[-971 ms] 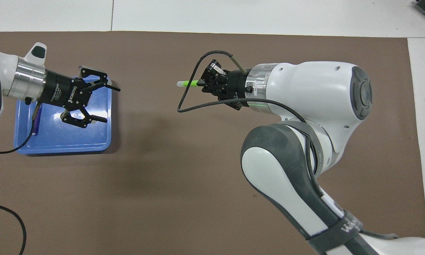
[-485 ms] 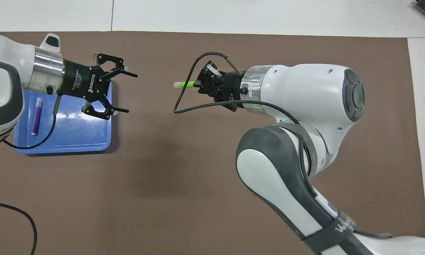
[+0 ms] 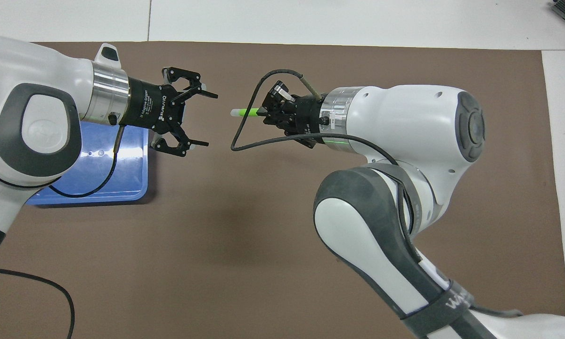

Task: Right arm passes pens to left for tray arrangement
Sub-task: 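Lift the green pen toward the left gripper while the left gripper approaches, then close the left gripper on the green pen and open the right gripper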

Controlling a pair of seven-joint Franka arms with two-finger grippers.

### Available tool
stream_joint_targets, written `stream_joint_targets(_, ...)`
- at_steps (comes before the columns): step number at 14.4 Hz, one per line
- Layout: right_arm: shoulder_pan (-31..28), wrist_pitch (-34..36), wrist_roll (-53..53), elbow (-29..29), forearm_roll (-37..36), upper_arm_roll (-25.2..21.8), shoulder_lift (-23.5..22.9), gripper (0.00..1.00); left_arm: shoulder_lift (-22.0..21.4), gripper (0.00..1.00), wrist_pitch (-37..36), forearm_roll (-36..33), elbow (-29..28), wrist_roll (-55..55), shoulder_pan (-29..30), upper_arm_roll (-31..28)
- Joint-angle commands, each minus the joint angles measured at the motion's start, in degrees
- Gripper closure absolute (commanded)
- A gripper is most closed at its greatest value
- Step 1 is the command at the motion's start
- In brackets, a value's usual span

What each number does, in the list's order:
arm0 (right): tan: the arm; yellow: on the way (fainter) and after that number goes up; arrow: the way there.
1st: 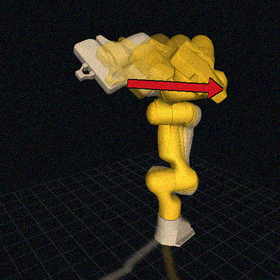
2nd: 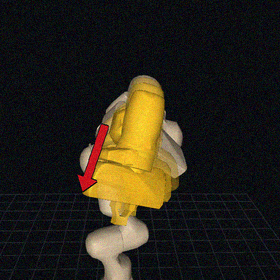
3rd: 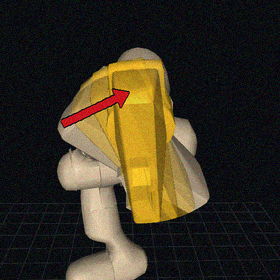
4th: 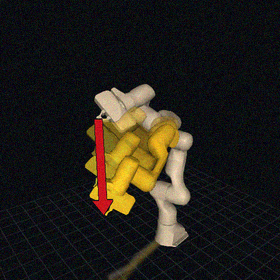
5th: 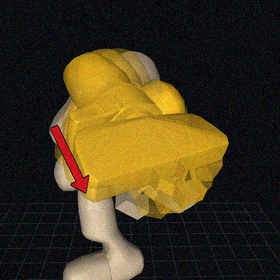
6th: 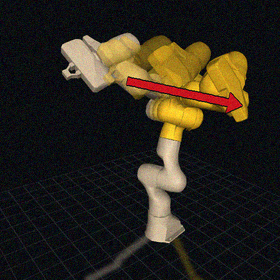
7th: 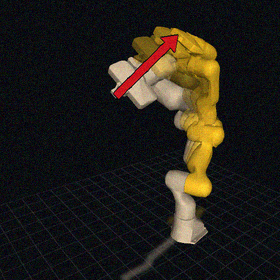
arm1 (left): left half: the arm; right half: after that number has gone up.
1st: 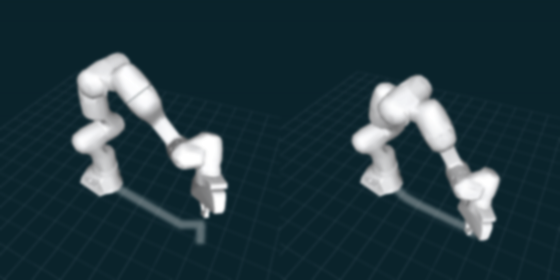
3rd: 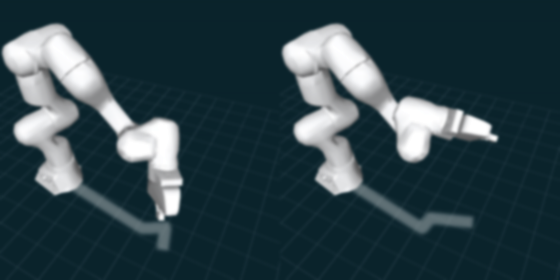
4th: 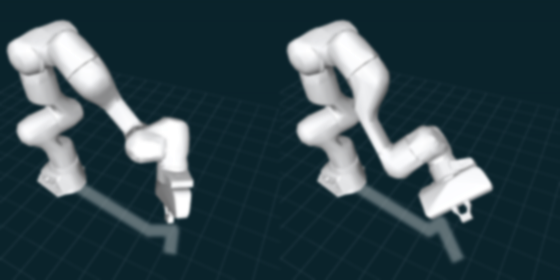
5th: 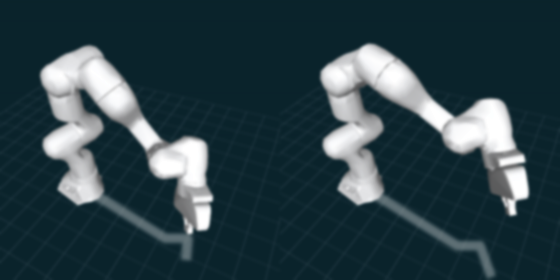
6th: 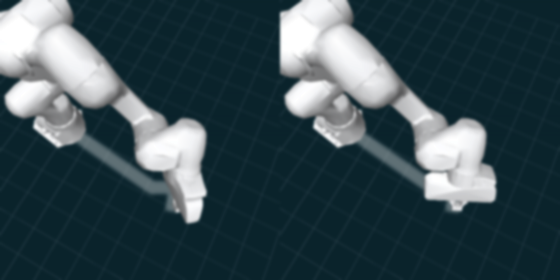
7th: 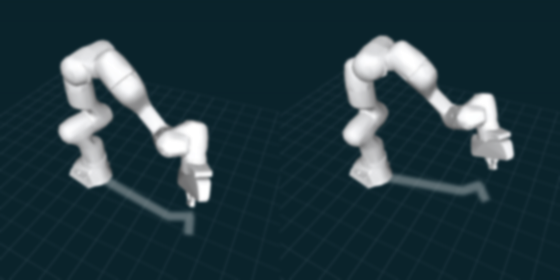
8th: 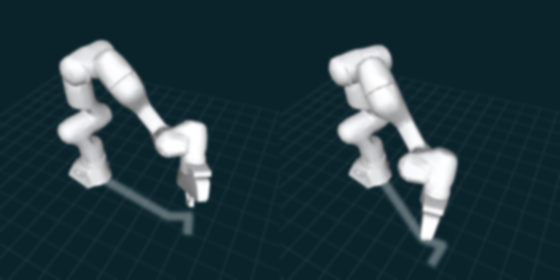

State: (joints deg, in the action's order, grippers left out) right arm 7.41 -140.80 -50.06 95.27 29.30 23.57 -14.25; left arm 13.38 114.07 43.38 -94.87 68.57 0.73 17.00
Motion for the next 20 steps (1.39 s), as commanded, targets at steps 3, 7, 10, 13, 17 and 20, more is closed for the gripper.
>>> stream_joint_targets(3,0.1,-0.6,-0.2,0.0,1.6,0.1,-0.2,1.00,0.2,0.05,8.4,1.6,-0.6,5.3,-5.2,-0.2)
stream_joint_targets(7,0.1,-0.6,-0.3,0.0,1.6,0.1,-0.2,1.00,-0.2,0.12,9.7,1.7,-2.1,5.3,-6.4,-0.3)
stream_joint_targets(10,0.1,-0.5,-0.2,0.0,1.6,0.1,-0.2,1.00,-0.3,0.18,13.6,1.7,-3.4,5.4,-8.0,-0.3)
stream_joint_targets(13,0.1,-0.4,-0.2,0.0,1.6,0.1,-0.2,1.00,-0.4,0.19,15.3,1.7,-4.3,5.3,-8.4,-0.3)
stream_joint_targets(17,0.1,-0.4,-0.2,0.0,1.6,0.1,-0.2,1.00,-0.3,0.31,18.2,1.6,-5.1,5.3,-9.2,-0.4)
stream_joint_targets(20,0.1,-0.4,-0.2,0.0,1.6,0.1,-0.2,1.00,-0.4,0.42,18.5,1.5,-5.6,5.3,-9.2,-0.4)
